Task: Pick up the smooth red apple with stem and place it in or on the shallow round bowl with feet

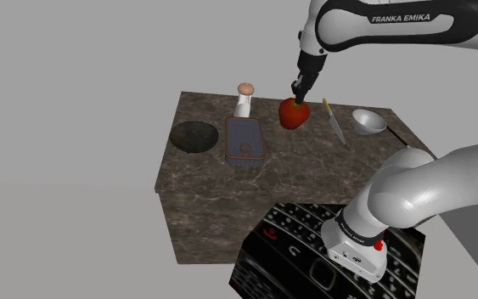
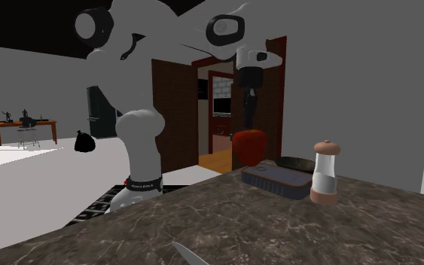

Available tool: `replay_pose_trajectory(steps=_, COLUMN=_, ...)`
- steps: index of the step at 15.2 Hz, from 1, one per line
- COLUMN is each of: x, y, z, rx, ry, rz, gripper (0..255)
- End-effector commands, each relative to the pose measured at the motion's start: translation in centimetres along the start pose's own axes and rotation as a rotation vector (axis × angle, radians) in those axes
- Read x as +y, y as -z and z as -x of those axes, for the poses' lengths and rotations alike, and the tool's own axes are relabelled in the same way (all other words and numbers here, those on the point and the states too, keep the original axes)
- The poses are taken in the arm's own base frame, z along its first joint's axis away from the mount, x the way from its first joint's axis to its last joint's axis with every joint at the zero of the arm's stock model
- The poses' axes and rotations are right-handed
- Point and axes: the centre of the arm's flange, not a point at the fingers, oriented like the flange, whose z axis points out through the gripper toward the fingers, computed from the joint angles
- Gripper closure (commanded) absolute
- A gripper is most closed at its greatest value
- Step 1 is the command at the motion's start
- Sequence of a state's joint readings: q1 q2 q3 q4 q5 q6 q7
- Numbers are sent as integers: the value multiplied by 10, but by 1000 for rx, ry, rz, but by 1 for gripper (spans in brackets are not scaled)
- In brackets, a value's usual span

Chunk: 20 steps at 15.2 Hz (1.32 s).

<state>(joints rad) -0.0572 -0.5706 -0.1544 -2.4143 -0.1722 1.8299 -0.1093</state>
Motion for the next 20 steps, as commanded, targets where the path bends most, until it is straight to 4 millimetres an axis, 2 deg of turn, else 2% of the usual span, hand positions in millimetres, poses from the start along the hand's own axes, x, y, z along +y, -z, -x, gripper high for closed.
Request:
replay_pose_trajectory(steps=1, x=1, y=10, z=0, rx=0, ry=0, rz=0, gripper=255)
replay_pose_trajectory(steps=2, x=1, y=10, z=0, rx=0, ry=0, rz=0, gripper=255)
replay_pose_trajectory(steps=20, x=-162, y=76, z=-160, rx=0, ry=0, rz=0, gripper=255)
